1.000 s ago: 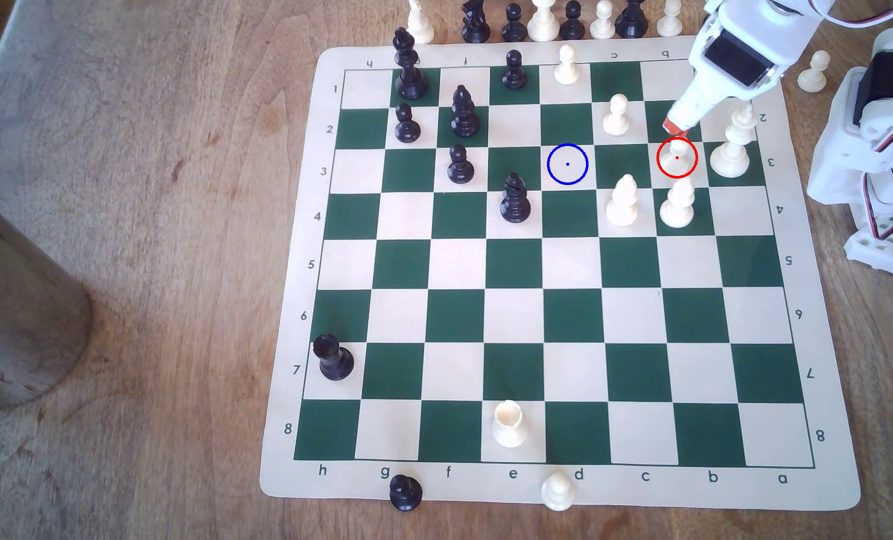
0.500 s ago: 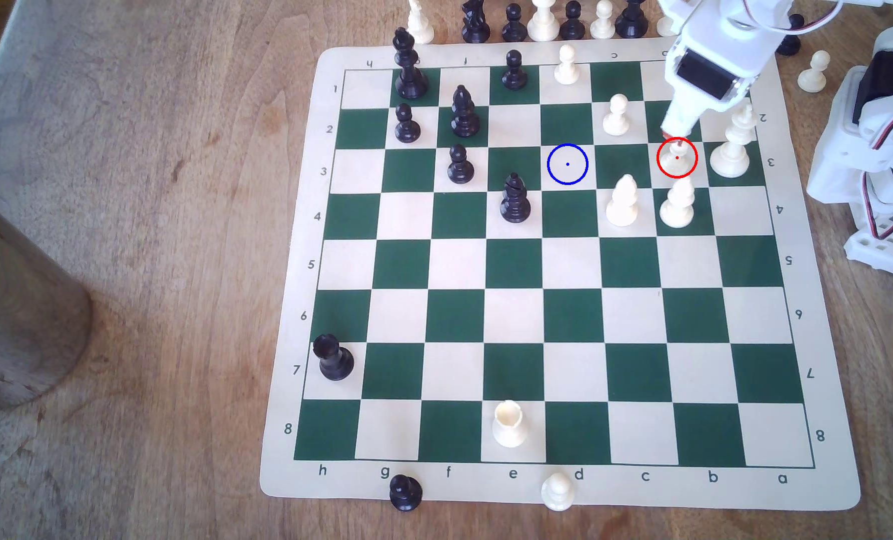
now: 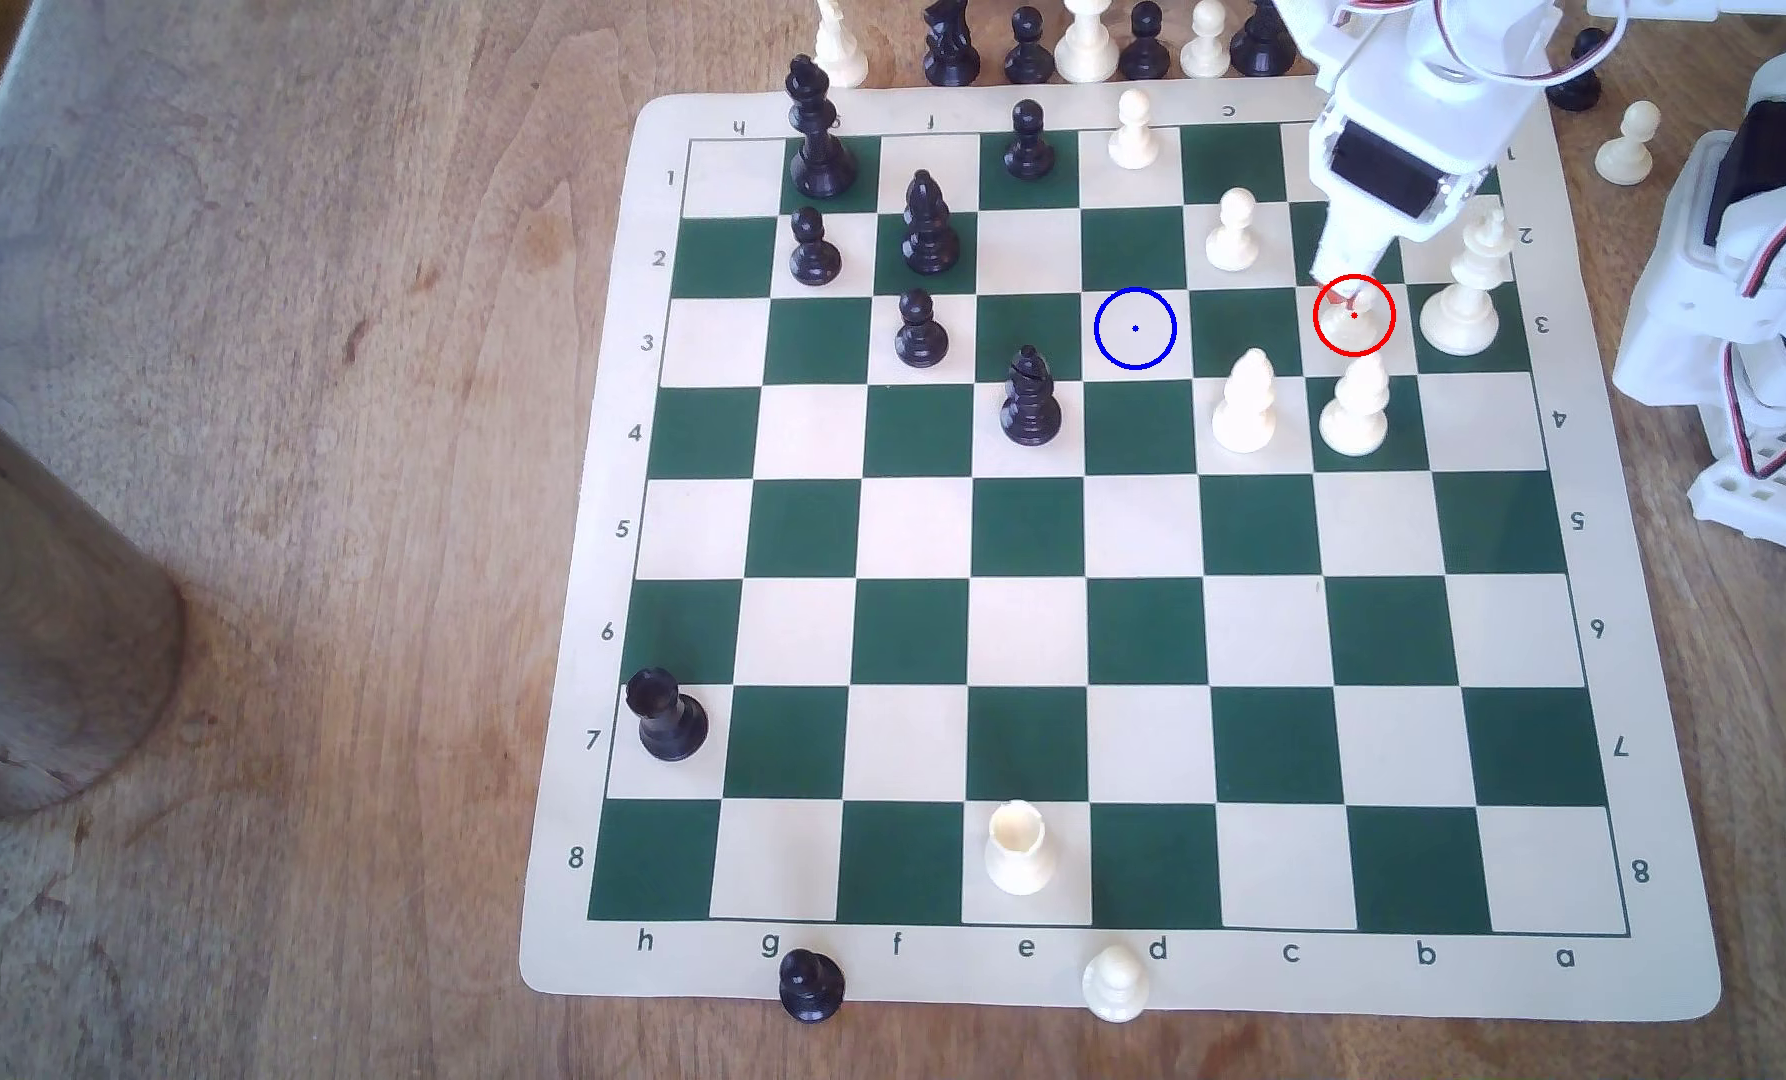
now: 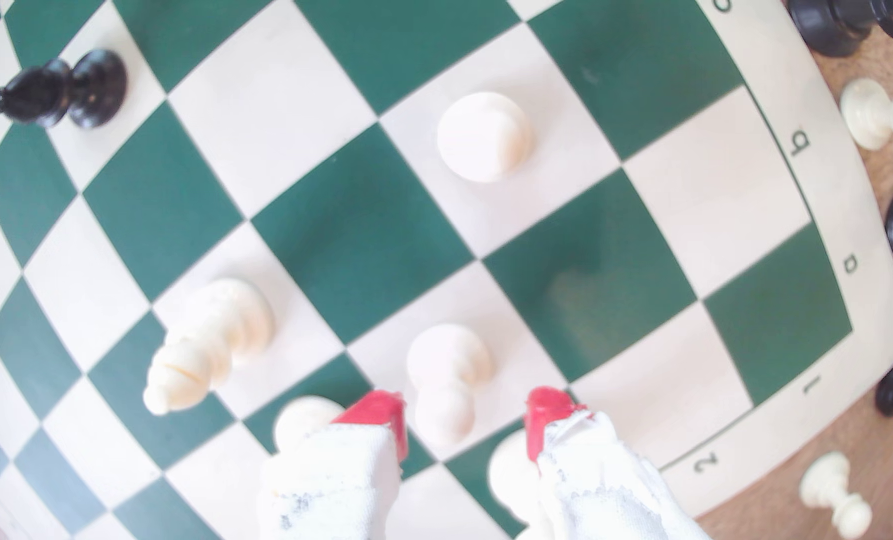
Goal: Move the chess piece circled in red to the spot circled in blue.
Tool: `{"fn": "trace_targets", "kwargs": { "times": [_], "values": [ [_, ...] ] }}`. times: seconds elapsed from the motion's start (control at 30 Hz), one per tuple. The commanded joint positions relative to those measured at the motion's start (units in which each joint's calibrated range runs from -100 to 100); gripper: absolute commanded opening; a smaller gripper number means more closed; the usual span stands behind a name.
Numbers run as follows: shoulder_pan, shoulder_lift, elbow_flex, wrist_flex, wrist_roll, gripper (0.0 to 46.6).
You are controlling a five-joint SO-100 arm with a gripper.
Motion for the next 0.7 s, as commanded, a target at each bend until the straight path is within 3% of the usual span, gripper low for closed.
{"fn": "trace_targets", "kwargs": {
  "times": [0.0,0.57,0.67],
  "values": [
    [-0.7,2.6,-0.9,-1.0,-0.2,11.1],
    [-2.7,6.5,0.8,-4.8,-1.1,10.7],
    [-2.9,6.3,0.9,-4.7,-0.9,6.8]
  ]
}}
